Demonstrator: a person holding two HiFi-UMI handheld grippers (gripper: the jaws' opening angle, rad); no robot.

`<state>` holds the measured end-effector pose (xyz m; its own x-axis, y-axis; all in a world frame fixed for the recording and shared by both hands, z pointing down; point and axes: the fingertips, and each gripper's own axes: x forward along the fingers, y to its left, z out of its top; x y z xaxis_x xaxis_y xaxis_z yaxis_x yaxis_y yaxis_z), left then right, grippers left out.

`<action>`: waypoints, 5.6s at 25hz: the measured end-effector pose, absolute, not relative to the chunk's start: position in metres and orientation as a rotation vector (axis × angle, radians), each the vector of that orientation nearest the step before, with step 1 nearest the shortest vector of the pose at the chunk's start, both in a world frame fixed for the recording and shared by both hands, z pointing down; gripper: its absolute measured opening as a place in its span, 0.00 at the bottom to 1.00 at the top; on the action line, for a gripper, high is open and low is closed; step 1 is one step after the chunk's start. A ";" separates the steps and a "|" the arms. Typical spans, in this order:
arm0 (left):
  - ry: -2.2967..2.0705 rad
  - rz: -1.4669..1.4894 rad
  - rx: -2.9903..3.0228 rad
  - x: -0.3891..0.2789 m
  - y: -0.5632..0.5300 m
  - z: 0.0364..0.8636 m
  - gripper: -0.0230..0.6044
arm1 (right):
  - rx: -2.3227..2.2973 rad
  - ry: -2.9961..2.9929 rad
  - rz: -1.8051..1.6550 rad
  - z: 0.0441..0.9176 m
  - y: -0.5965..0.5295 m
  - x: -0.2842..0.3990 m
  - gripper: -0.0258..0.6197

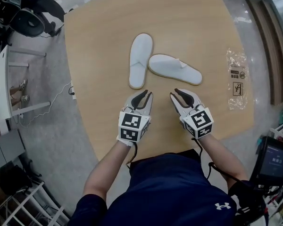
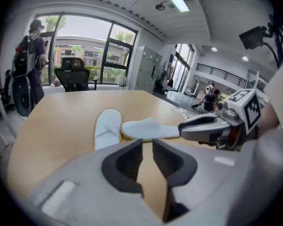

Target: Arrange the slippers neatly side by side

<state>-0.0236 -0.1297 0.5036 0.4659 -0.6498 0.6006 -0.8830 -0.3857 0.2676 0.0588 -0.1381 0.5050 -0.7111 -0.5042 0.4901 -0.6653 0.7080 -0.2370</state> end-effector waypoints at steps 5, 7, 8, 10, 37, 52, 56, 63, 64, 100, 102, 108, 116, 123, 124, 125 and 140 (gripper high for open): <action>-1.296 0.580 2.116 -0.036 -0.144 0.521 0.27 | 0.909 -2.484 0.468 0.513 -0.172 0.068 0.22; -1.300 0.610 2.094 -0.041 -0.150 0.532 0.27 | 0.917 -2.454 0.480 0.521 -0.186 0.074 0.24; -1.300 0.628 2.084 -0.045 -0.154 0.537 0.27 | 0.915 -2.442 0.478 0.523 -0.193 0.075 0.27; -1.296 0.657 2.075 -0.054 -0.161 0.542 0.28 | 0.899 -2.424 0.450 0.524 -0.205 0.073 0.31; -1.266 0.887 2.057 -0.084 -0.258 0.600 0.39 | 0.498 -2.277 0.309 0.603 -0.242 0.048 0.46; -1.380 0.864 1.959 -0.070 -0.181 0.614 0.38 | 0.919 -2.122 0.643 0.622 -0.229 0.086 0.43; -1.413 0.839 1.926 -0.068 -0.165 0.610 0.38 | 1.096 -2.064 0.749 0.615 -0.228 0.085 0.40; -1.438 0.804 1.827 -0.058 -0.152 0.605 0.38 | 1.280 -2.044 1.176 0.603 -0.225 0.090 0.41; -1.427 0.811 1.850 -0.055 -0.152 0.603 0.36 | 1.265 -2.066 1.228 0.601 -0.224 0.093 0.41; -1.413 0.916 1.984 -0.036 -0.149 0.612 0.36 | 0.760 -2.165 0.437 0.608 -0.162 0.067 0.51; -1.415 0.916 1.989 -0.037 -0.149 0.612 0.36 | 0.766 -2.168 0.438 0.607 -0.163 0.067 0.51; -1.404 0.923 2.008 -0.034 -0.150 0.615 0.36 | 0.756 -2.172 0.460 0.613 -0.161 0.069 0.51; -1.551 0.751 1.975 -0.051 -0.148 0.562 0.39 | 0.979 -2.361 0.606 0.552 -0.176 0.092 0.46; -1.431 0.533 2.016 -0.023 -0.108 0.514 0.16 | 1.091 -2.398 0.756 0.517 -0.149 0.111 0.11; -1.405 0.529 2.027 -0.014 -0.100 0.513 0.12 | 1.105 -2.407 0.759 0.513 -0.144 0.109 0.07; -1.386 0.525 2.042 -0.005 -0.094 0.513 0.08 | 1.114 -2.426 0.749 0.508 -0.139 0.106 0.06; -1.311 0.518 2.193 0.038 -0.081 0.508 0.04 | 0.911 -2.571 0.636 0.502 -0.079 0.068 0.06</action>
<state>0.0376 -0.0814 0.5082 0.4563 -0.6857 0.5672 -0.8882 -0.3902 0.2427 0.0676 -0.0790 0.5024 -0.7369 -0.5043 0.4502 -0.6560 0.6944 -0.2959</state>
